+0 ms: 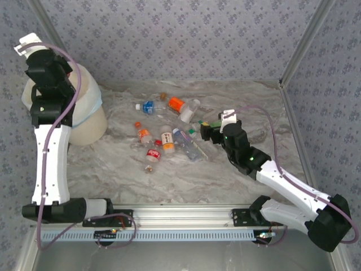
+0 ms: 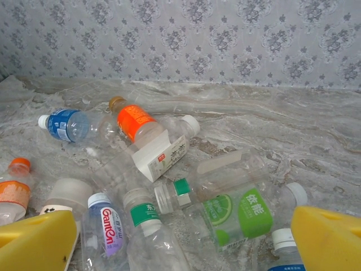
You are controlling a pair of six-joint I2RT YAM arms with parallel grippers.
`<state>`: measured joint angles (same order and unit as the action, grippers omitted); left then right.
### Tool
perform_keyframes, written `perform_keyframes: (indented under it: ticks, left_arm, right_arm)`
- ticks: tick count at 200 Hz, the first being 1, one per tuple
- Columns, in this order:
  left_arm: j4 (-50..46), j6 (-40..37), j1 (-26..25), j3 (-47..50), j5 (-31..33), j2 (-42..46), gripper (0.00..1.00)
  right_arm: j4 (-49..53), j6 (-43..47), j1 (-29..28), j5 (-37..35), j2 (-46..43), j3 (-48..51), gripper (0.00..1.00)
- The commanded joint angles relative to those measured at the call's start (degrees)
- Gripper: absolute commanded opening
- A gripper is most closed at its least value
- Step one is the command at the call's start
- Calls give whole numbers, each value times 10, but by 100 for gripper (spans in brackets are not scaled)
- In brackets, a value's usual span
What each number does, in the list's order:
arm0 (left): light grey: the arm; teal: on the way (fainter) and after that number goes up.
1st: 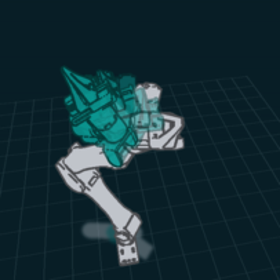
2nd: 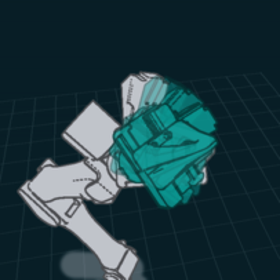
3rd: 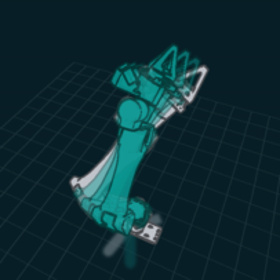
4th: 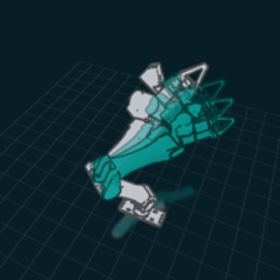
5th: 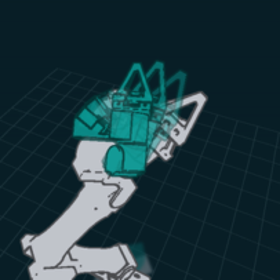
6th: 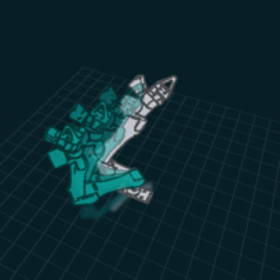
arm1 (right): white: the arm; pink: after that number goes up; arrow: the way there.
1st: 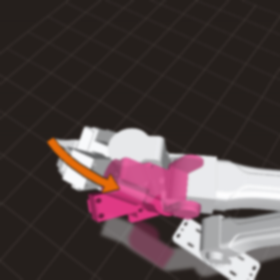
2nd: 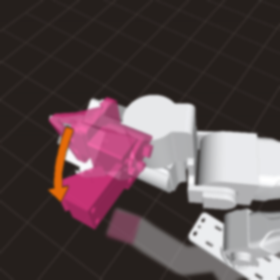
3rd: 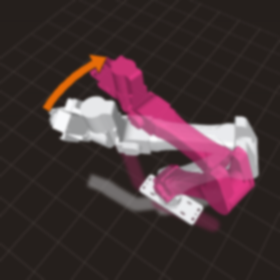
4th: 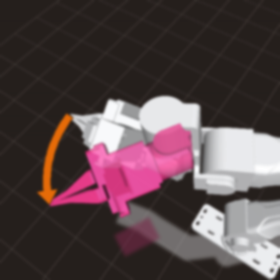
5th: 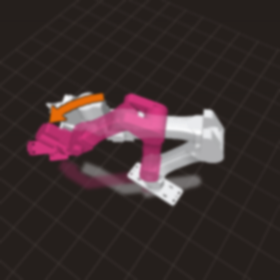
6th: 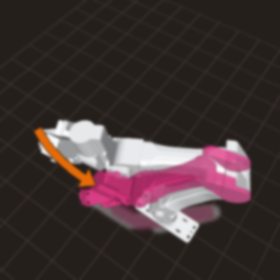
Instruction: Put the plastic bottles in the bin
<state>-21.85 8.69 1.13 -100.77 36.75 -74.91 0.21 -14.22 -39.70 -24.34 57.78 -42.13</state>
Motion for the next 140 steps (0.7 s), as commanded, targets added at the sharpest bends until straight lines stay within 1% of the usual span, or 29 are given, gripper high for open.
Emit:
perform_keyframes:
  ticks: [1,18,35,47,55,67,106,116,123,132,140]
  left_arm:
    - [-30,43,40,-3,7,-16,0]
    - [-37,57,62,19,-2,-30,0]
    - [-42,63,73,41,2,-48,0]
    - [-67,67,76,37,31,-69,0]
    - [-89,70,76,30,54,-84,4]
    - [-113,79,77,23,80,-106,5]
    - [-126,96,77,33,124,-161,11]
    - [-137,103,76,24,135,-179,15]
    - [-145,103,76,17,134,-191,22]
    - [-156,103,76,5,122,-205,37]
    - [-166,102,76,-5,107,-214,49]
  right_arm:
    - [11,-18,4,-27,-7,7,100]
    - [19,-23,5,-35,-6,6,100]
    - [33,-30,6,-43,-6,3,100]
    - [42,-35,7,-48,-6,1,100]
    - [49,-38,6,-52,-6,0,100]
    - [56,-43,7,-56,-7,0,100]
    - [73,-55,7,-67,-8,-1,100]
    - [76,-56,7,-69,-8,-1,100]
    - [80,-57,8,-72,-8,-2,100]
    - [83,-58,8,-73,-9,-2,100]
    - [85,-59,9,-75,-8,-2,100]
